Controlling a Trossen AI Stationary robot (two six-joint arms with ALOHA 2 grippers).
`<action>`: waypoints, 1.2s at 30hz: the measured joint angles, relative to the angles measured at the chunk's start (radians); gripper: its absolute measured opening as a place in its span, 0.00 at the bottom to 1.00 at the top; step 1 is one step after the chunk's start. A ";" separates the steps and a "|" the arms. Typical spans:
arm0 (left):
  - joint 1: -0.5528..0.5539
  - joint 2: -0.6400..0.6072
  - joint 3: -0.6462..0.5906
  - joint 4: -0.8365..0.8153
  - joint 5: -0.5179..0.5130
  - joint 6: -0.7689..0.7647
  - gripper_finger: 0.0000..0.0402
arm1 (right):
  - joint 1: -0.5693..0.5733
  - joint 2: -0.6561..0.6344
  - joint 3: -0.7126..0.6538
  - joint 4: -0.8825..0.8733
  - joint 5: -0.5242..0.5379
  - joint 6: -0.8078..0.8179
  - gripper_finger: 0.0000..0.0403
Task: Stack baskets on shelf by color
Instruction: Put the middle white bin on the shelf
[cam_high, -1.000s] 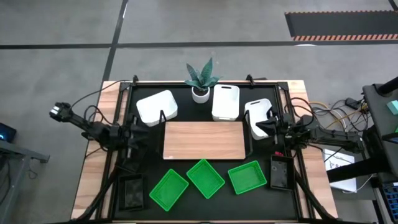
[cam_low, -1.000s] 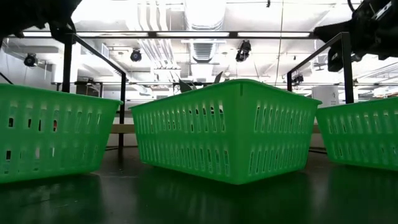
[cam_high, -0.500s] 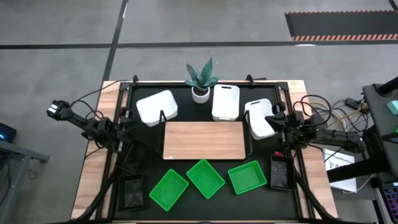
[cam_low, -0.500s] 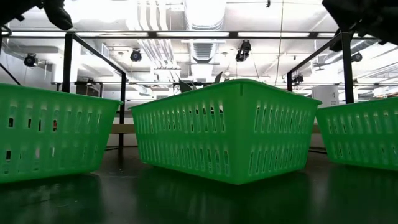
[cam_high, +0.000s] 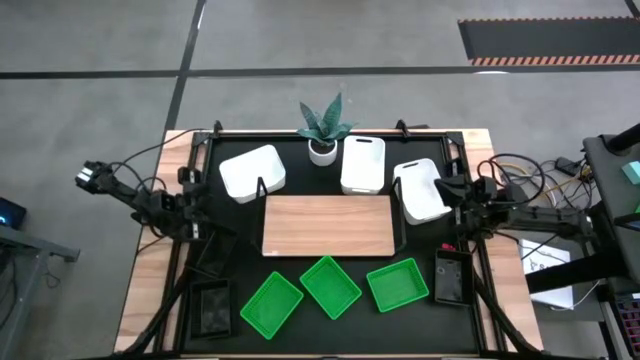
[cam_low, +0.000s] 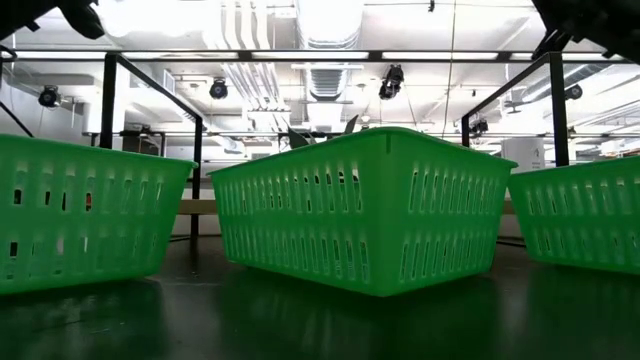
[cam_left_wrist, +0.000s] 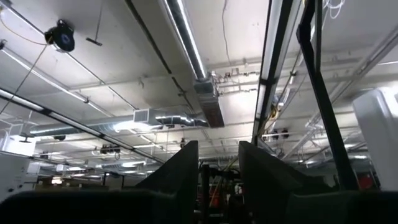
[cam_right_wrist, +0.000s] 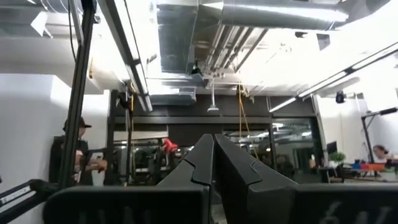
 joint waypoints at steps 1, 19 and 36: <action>0.000 0.001 0.000 0.006 0.000 0.000 0.25 | 0.000 0.022 0.000 0.027 0.007 -0.009 0.02; 0.000 -0.020 0.001 0.007 0.000 0.003 0.25 | 0.000 0.444 0.103 0.340 0.048 -0.075 0.02; 0.000 -0.019 0.001 0.006 0.000 0.002 0.25 | -0.001 0.669 0.729 -0.748 0.212 -0.185 0.02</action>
